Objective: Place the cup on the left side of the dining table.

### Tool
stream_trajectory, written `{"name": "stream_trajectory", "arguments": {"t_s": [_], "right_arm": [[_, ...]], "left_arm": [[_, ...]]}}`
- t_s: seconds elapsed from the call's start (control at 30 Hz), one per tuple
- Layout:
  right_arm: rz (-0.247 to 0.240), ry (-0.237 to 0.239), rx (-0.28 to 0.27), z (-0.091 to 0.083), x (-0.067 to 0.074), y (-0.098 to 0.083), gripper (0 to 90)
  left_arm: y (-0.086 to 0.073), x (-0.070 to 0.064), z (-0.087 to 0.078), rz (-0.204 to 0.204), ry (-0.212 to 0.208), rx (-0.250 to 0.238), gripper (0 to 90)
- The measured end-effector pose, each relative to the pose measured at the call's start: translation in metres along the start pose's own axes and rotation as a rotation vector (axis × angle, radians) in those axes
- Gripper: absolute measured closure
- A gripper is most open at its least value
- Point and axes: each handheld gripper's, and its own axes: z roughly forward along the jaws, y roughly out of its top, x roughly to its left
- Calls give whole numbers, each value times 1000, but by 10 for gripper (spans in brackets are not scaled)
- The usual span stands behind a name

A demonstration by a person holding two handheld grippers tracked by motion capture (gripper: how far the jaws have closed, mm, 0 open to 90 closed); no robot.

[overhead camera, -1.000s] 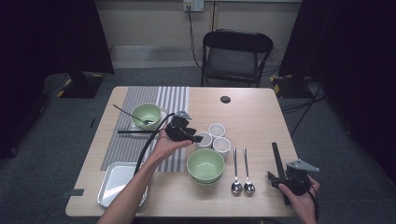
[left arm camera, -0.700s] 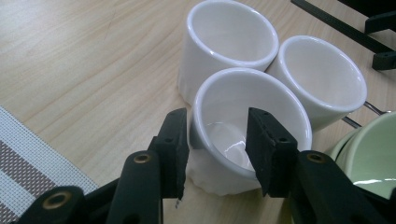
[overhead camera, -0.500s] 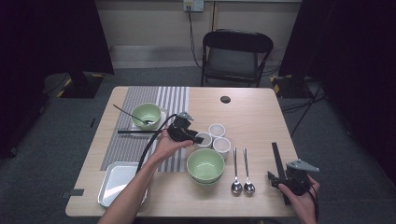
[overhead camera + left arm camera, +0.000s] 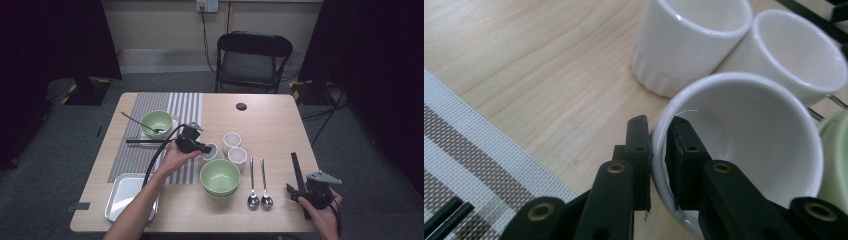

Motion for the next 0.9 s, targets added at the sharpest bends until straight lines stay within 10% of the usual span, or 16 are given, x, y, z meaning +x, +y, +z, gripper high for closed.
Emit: {"name": "stream_trajectory", "arguments": {"t_s": [0.9], "right_arm": [[-1, -1, -1, 0, 0, 0, 165]], "left_arm": [[-4, 3, -31, -30, 30, -69, 827]]}}
